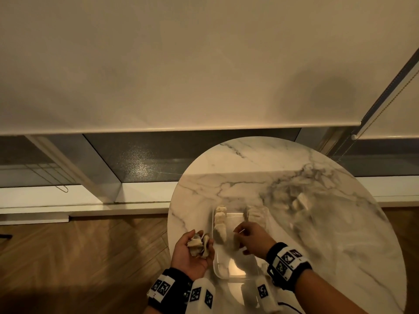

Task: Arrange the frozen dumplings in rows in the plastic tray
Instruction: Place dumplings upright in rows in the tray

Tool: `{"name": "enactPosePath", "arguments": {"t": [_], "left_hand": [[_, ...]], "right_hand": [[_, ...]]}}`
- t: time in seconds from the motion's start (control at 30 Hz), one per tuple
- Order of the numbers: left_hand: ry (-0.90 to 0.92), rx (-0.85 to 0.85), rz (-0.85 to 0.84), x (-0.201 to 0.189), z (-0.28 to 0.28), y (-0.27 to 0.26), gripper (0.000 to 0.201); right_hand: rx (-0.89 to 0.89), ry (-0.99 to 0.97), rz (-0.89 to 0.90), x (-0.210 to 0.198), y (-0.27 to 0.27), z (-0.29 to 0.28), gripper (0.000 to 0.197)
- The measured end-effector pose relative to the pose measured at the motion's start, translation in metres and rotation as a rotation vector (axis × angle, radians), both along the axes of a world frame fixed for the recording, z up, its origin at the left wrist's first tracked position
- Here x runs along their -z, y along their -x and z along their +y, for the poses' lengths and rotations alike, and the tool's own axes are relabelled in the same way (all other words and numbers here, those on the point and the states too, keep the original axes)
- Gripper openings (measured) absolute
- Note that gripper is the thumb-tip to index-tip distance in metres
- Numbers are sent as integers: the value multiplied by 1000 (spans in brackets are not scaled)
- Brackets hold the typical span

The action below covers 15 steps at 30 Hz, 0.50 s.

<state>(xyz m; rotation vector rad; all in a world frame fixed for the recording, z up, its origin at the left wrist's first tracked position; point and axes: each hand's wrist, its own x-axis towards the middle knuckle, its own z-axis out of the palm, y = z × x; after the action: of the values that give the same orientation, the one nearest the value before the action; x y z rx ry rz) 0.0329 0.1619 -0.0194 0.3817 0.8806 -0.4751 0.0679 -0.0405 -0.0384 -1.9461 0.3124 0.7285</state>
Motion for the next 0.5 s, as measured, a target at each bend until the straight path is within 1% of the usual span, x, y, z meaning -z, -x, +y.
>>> {"name": "enactPosePath", "arguments": {"t": [0.1,0.2,0.27,0.33,0.4,0.43,0.47,0.5], "left_hand": [[-3,-1,5,2,1,0,18],[5,-13,3,2,2,0,17],[0,-9,-3,1,3,1,16],[-8,3,-12,1,4,2,16],[-10,7,-9,2,6,2,16],[-11,2,-6,2,7,1,16],[-12,-6,-3,2,8,1,16],[-14,-11,0,2,8,1,16]], "right_hand": [[-96,12,116,17,-8,17,10],[-85,18,153,32,-16,27,12],[-73,77,121,42,-21,30,10],[-66,140,50,56,-27,31,12],[-60,163,22,96,-37,23,9],[-53,159,14,110,-41,21,8],[-48,151,8,107,-42,23,7],[-34,143,-5,94,-40,27,8]]}}
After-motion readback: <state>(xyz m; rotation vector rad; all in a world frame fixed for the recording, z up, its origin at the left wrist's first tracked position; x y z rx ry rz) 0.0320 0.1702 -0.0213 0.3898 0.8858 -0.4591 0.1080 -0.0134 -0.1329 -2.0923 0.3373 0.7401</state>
